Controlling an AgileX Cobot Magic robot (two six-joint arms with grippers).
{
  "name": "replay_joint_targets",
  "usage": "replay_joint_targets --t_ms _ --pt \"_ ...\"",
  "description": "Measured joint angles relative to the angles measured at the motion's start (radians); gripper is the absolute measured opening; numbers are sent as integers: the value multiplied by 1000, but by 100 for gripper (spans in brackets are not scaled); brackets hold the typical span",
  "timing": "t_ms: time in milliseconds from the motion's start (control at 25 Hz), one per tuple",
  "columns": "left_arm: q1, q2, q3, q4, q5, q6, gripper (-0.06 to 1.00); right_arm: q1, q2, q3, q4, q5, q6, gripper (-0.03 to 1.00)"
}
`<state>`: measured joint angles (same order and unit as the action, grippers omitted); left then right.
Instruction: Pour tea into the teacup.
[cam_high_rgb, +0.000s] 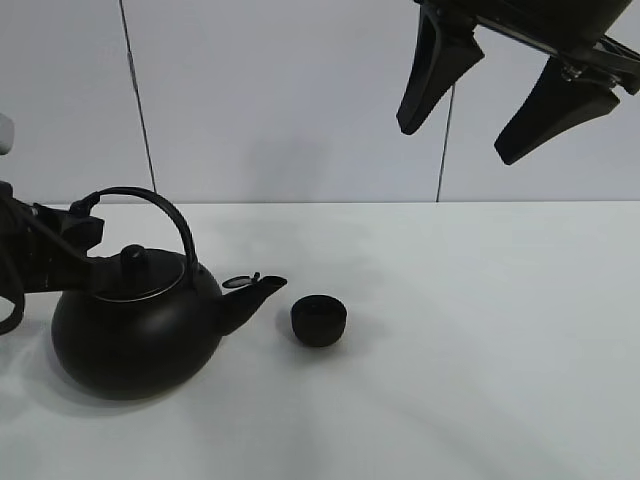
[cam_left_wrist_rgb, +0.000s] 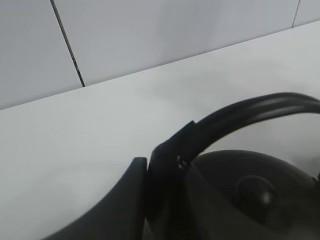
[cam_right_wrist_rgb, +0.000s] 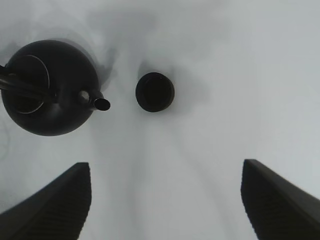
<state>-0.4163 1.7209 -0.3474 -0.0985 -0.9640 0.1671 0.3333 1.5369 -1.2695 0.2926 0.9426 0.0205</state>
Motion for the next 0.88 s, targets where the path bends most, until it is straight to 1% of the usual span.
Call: replay_joint_targets --t_ms 880 --pt "1 -8 -3 23 44 -5 13 0 0 0 0 -1 0 57"
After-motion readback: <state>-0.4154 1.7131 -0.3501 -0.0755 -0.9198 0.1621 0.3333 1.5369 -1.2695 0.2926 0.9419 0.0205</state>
